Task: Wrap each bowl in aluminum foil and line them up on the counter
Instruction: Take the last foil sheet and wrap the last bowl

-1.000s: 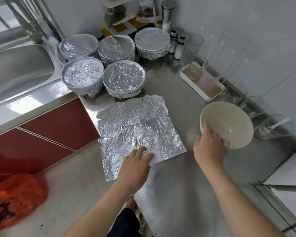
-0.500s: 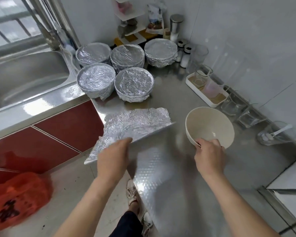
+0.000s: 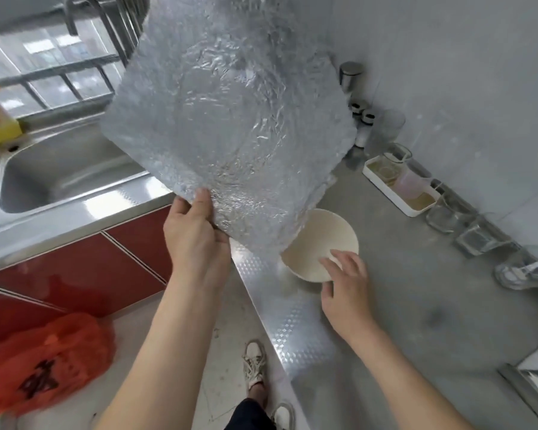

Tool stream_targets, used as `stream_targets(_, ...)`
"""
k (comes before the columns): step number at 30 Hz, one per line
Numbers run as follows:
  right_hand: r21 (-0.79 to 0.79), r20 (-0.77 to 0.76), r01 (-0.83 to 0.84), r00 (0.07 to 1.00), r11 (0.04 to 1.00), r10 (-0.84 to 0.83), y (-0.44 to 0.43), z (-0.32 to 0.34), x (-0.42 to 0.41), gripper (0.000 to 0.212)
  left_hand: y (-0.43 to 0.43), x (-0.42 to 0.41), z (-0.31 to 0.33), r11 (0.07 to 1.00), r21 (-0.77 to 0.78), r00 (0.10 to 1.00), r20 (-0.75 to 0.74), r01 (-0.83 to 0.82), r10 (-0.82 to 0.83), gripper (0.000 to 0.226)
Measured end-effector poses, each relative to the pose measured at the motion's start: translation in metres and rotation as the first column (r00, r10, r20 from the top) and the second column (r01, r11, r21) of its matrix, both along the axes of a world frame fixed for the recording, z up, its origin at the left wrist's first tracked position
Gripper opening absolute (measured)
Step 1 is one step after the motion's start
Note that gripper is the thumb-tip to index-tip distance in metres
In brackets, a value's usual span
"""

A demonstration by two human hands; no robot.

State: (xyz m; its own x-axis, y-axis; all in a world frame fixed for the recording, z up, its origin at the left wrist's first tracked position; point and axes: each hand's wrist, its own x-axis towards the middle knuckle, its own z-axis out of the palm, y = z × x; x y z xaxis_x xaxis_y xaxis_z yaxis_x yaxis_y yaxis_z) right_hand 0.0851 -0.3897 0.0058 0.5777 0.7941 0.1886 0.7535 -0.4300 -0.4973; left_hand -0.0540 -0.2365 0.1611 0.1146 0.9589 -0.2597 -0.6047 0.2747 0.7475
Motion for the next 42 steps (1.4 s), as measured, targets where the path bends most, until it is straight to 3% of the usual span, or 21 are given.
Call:
stream_targets(1,0.103,-0.11,0.058,0.993,0.993,-0.046,0.0,0.013,0.001,0.037,-0.003,0.007,-0.002,0.998,-0.068,1.0,0.026,0.008,-0.006,0.02)
stream_targets(2,0.211,-0.325,0.181,0.94,0.961,-0.106,-0.001,0.031,0.001,0.035,-0.008,0.012,-0.006,0.994,-0.106,0.999,0.041,0.026,-0.022,0.021)
stream_targets(3,0.273,-0.592,0.33,0.798,0.904,-0.113,-0.003,0.051,0.003,0.031,-0.012,0.018,-0.011,0.99,-0.129,0.998,0.053,0.049,-0.043,0.021)
stream_targets(4,0.279,-0.826,0.457,0.562,0.844,-0.031,-0.005,0.068,0.007,0.028,-0.017,0.023,-0.018,0.986,-0.152,0.997,0.057,0.064,-0.055,0.021)
stream_targets(5,0.236,-0.946,0.537,0.319,0.81,0.064,-0.008,0.079,0.012,0.035,-0.021,0.028,-0.025,0.983,-0.168,0.997,0.045,0.07,-0.063,0.021)
stream_targets(6,0.191,-0.98,0.548,0.153,0.814,0.127,-0.012,0.086,0.018,0.051,-0.026,0.032,-0.032,0.981,-0.181,0.997,0.019,0.074,-0.072,0.02)
stream_targets(7,0.164,-0.986,0.52,0.068,0.838,0.15,-0.017,0.09,0.024,0.068,-0.032,0.038,-0.038,0.976,-0.198,0.995,-0.012,0.092,-0.097,0.018)
stream_targets(8,0.166,-0.985,0.471,0.045,0.866,0.164,-0.019,0.089,0.027,0.083,-0.038,0.041,-0.044,0.969,-0.221,0.991,-0.051,0.113,-0.128,0.016)
stream_targets(9,0.171,-0.985,0.434,0.05,0.884,0.166,-0.021,0.09,0.027,0.091,-0.044,0.045,-0.05,0.958,-0.251,0.982,-0.09,0.137,-0.165,0.014)
stream_targets(11,0.137,-0.991,0.437,0.064,0.889,0.122,-0.02,0.084,0.024,0.082,-0.053,0.049,-0.064,0.935,-0.31,0.956,-0.177,0.173,-0.236,0.015)
stream_targets(13,0.097,-0.994,0.529,0.102,0.843,0.05,-0.019,0.076,0.023,0.068,-0.058,0.048,-0.079,0.915,-0.341,0.925,-0.226,0.217,-0.304,0.013)
stream_targets(16,0.034,-0.976,0.614,0.189,0.789,-0.105,-0.023,0.054,0.036,0.071,-0.056,0.043,-0.092,0.9,-0.345,0.908,-0.226,0.265,-0.354,0.013)
stream_targets(20,-0.072,-0.921,0.625,0.258,0.777,-0.293,-0.035,0.025,0.057,0.077,-0.047,0.038,-0.108,0.898,-0.304,0.764,-0.478,0.319,-0.433,0.024)
stream_targets(25,-0.18,-0.873,0.659,0.235,0.73,-0.427,-0.04,0.017,0.066,0.079,-0.053,0.044,-0.121,0.864,-0.307,0.683,-0.528,0.4,-0.504,0.021)
stream_targets(30,-0.157,-0.82,0.673,0.318,0.722,-0.475,-0.048,0.023,0.073,0.075,-0.06,0.044,-0.127,0.855,-0.222,0.394,-0.814,0.468,-0.427,0.028)
stream_targets(32,-0.157,-0.799,0.679,0.34,0.717,-0.497,-0.055,0.029,0.073,0.071,-0.07,0.041,-0.128,0.847,-0.209,0.33,-0.855,0.488,-0.401,0.029)
stream_targets(37,-0.187,-0.749,0.704,0.349,0.685,-0.563,-0.075,0.039,0.07,0.065,-0.094,0.03,-0.129,0.785,-0.299,0.312,-0.796,0.542,-0.519,0.031)
stream_targets(39,-0.198,-0.748,0.711,0.335,0.675,-0.573,-0.083,0.038,0.07,0.063,-0.098,0.025,-0.126,0.755,-0.353,0.387,-0.694,0.552,-0.607,0.035)
stream_targets(42,-0.232,-0.73,0.693,0.34,0.683,-0.593,-0.086,0.037,0.069,0.059,-0.086,0.016,-0.123,0.787,-0.433,0.577,-0.535,0.44,-0.617,0.033)
